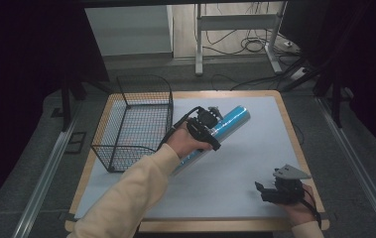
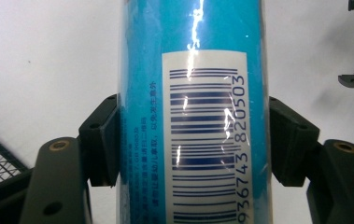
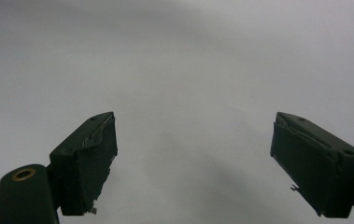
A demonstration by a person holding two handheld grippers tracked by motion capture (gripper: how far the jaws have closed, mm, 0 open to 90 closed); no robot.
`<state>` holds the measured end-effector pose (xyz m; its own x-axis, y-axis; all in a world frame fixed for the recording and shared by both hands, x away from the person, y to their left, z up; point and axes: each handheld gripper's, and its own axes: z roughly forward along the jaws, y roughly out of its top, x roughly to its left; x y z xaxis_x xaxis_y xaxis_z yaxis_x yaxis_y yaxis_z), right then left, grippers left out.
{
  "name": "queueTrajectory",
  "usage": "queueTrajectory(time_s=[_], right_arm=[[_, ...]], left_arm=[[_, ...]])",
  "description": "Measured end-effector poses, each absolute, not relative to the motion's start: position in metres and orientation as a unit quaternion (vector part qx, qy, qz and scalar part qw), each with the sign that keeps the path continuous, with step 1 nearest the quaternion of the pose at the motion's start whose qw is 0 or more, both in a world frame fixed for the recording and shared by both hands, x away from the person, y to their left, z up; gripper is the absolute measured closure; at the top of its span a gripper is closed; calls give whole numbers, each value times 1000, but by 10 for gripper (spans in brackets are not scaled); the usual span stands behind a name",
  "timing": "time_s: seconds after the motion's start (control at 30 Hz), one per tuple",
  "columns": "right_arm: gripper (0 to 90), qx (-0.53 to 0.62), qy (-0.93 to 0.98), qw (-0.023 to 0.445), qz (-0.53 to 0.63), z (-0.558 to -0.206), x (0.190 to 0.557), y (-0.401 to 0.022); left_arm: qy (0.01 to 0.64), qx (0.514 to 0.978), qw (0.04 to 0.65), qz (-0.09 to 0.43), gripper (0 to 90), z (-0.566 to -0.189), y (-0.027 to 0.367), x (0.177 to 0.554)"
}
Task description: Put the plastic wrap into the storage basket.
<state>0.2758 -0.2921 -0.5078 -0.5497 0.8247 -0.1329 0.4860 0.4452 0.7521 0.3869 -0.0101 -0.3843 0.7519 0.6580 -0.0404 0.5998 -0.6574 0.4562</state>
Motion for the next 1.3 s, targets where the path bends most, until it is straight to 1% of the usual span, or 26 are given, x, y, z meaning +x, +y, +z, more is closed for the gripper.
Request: queueTrajectory(time_s=[0.47,0.83,1.3], right_arm=[[150,402,813,250,338,-508,276,-292],[150,402,812,253,340,-507,276,-292],[151,403,812,252,340,-507,276,-292]], left_arm=[[358,900,237,78,316,-367,-3,399],[371,890,252,85,316,-359,4,405],[382,883,255,93,316,-350,12,413]])
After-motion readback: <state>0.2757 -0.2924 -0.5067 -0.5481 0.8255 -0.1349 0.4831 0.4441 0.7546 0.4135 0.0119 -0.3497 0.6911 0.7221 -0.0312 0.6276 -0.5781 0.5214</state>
